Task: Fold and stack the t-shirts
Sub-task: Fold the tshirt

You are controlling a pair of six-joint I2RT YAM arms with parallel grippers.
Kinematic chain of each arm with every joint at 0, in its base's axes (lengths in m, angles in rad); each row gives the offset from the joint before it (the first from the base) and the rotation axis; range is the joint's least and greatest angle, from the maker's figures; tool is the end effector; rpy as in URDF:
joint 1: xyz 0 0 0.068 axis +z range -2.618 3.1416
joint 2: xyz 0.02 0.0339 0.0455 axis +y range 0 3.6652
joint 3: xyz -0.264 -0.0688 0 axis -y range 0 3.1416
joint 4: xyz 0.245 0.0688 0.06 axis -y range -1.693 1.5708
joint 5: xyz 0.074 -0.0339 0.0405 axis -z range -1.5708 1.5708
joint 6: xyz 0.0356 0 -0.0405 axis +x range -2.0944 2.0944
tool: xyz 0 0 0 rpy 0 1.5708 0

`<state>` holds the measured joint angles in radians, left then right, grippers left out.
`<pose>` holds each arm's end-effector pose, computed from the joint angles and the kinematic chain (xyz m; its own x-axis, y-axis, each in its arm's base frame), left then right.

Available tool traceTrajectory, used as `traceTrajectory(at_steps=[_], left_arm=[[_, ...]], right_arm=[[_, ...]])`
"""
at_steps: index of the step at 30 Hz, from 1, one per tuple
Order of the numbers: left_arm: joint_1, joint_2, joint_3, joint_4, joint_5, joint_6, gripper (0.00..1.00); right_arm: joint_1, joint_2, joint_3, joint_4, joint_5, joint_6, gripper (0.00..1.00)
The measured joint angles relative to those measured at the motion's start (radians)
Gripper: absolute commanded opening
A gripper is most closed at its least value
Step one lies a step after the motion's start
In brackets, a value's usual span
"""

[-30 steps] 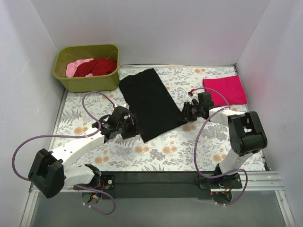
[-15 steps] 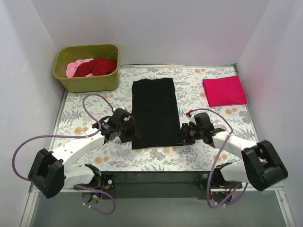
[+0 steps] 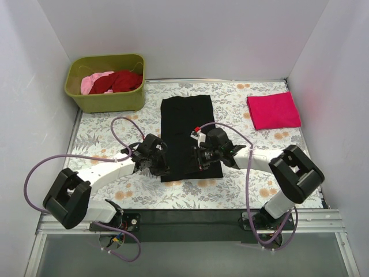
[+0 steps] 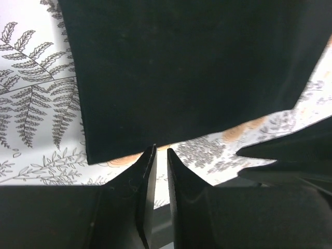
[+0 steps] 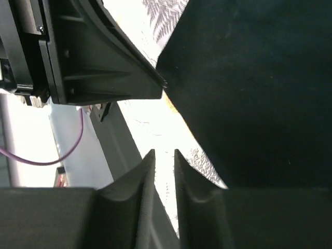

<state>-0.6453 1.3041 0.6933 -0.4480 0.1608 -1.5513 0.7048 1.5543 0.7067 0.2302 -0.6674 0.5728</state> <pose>0.1875 -0.1483 0.1817 -0.6698 -0.7311 0.1300 -0.6835 0.5387 -0.4925 0.2187 0.2150 0.1745 -0.8548 -0.1682 -0.4910 -0.5117 0.4313 0.7431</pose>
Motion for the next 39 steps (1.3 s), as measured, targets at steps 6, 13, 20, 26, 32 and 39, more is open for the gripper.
traceTrajectory(at_steps=[6,13,20,26,32,39], left_arm=[[0.000,0.101,-0.020,0.016,0.014,0.000,0.10],[0.004,0.148,-0.038,0.061,0.069,-0.015,0.04],[0.014,0.161,-0.043,0.084,0.108,-0.024,0.02],[0.014,0.141,-0.043,0.087,0.107,-0.020,0.33],[0.013,0.030,-0.037,-0.003,0.042,-0.018,0.51],[0.013,-0.121,0.005,-0.083,-0.037,-0.037,0.60]], right_arm=[[-0.011,0.142,-0.003,0.050,-0.041,-0.003,0.20],[-0.196,0.129,-0.173,0.097,-0.132,-0.003,0.21],[-0.476,0.016,-0.340,0.087,-0.243,-0.061,0.22],[-0.581,-0.065,-0.376,0.010,-0.247,-0.111,0.22],[-0.587,-0.315,-0.344,-0.240,-0.091,-0.198,0.29],[-0.586,-0.527,-0.205,-0.486,0.151,-0.272,0.45]])
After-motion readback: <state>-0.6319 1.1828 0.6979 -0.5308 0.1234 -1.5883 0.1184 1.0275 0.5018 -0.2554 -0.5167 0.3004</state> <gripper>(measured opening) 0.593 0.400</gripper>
